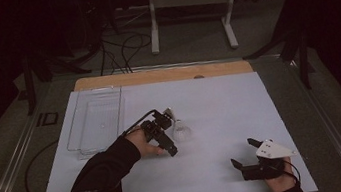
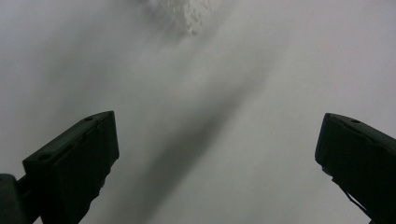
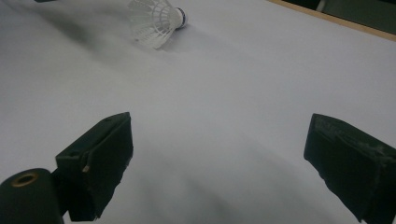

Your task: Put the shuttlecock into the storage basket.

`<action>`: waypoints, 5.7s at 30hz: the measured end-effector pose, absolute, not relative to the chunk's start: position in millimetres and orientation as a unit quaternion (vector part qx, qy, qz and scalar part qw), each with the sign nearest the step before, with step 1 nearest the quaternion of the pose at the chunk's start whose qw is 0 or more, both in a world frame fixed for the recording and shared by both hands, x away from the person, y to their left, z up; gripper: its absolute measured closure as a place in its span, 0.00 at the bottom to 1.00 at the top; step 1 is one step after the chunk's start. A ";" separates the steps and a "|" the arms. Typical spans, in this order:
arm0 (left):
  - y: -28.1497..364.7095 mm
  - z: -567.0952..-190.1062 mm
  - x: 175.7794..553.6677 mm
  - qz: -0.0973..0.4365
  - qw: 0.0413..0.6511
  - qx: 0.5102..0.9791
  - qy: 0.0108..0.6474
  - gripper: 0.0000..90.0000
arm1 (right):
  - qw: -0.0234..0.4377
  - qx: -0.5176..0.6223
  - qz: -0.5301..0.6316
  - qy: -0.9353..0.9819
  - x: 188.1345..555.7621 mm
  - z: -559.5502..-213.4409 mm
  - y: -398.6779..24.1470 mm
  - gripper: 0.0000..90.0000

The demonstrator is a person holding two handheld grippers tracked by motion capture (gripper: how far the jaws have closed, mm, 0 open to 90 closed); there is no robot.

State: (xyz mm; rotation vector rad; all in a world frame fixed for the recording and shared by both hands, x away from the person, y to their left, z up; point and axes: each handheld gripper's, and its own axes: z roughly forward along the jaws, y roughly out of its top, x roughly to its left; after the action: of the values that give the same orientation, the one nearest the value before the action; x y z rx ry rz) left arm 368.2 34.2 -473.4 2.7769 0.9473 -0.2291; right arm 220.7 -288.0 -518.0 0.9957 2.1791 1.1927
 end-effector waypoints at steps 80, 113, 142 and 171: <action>-4.4 -496.9 413.7 -0.053 0.136 0.893 0.426 0.99 | 0.226 0.367 0.427 0.795 221.8 -520.2 -290.0 0.09; -8.7 -484.5 388.0 -0.081 0.112 0.950 0.282 1.00 | 0.229 0.363 0.424 0.797 221.3 -519.6 -289.1 0.09; 25.8 -466.0 369.2 -0.093 0.109 0.975 0.172 1.00 | 0.229 0.361 0.425 0.798 220.8 -520.2 -287.0 0.09; 38.3 -446.3 351.7 -0.111 0.107 0.988 0.033 1.00 | 0.242 0.347 0.444 0.790 220.2 -518.5 -289.3 0.10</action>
State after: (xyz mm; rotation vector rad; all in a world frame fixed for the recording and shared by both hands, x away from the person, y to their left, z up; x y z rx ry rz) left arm 351.7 38.3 -446.3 2.9079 0.0971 -0.3258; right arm 220.2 -289.3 -518.5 0.9499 2.1605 1.2130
